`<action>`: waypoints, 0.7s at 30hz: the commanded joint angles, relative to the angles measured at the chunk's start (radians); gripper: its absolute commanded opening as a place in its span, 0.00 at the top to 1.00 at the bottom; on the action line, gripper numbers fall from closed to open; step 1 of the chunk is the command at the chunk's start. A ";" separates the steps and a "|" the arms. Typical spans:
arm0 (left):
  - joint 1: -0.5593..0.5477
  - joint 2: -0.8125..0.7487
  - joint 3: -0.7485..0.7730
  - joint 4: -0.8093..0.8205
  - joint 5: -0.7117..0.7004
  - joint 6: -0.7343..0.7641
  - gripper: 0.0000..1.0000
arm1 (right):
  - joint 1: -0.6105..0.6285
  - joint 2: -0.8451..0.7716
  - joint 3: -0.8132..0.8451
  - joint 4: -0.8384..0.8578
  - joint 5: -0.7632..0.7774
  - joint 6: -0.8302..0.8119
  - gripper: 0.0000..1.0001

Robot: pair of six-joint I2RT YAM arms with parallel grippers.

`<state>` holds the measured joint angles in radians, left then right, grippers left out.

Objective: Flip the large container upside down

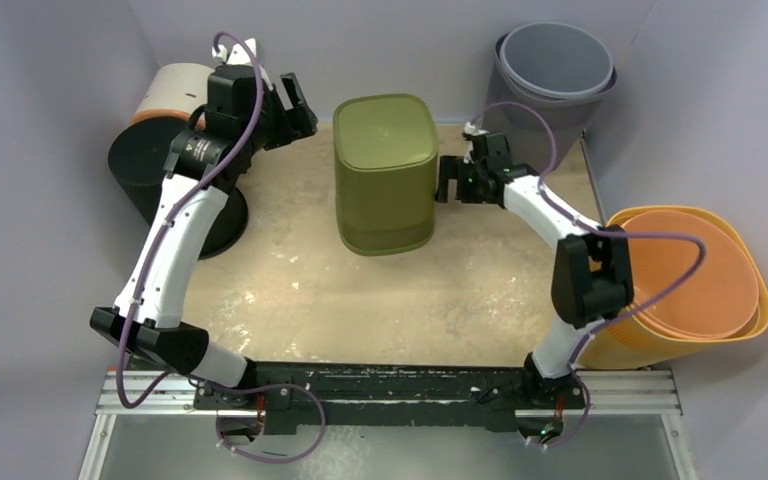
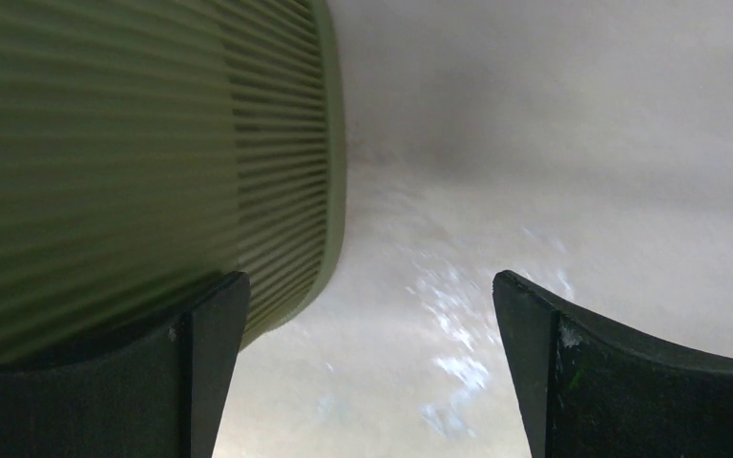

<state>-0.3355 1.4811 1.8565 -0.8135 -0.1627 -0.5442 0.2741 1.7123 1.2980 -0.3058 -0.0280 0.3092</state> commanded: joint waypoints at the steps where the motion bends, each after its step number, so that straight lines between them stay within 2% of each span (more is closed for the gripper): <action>1: -0.002 -0.021 0.099 -0.004 0.048 0.035 0.20 | 0.109 0.104 0.198 0.042 -0.131 -0.044 0.00; 6: -0.003 -0.084 0.054 0.050 0.113 0.003 0.20 | 0.160 0.283 0.401 0.060 -0.205 0.053 0.00; 10: -0.003 -0.094 0.013 0.051 0.223 0.007 0.20 | 0.174 0.442 0.571 0.097 -0.205 0.113 0.00; 14: -0.002 -0.117 -0.066 0.060 0.244 0.029 0.20 | 0.179 0.540 0.738 0.050 -0.174 0.131 0.00; 16: -0.003 -0.115 -0.087 0.053 0.248 0.042 0.20 | 0.180 0.517 0.731 0.040 -0.154 0.130 0.00; 21: -0.002 -0.111 -0.170 0.078 0.182 0.063 0.20 | 0.177 0.372 0.581 0.057 -0.137 0.108 0.00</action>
<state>-0.3355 1.3785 1.7340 -0.7864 0.0490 -0.5251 0.4538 2.2509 1.9343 -0.2569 -0.1905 0.4229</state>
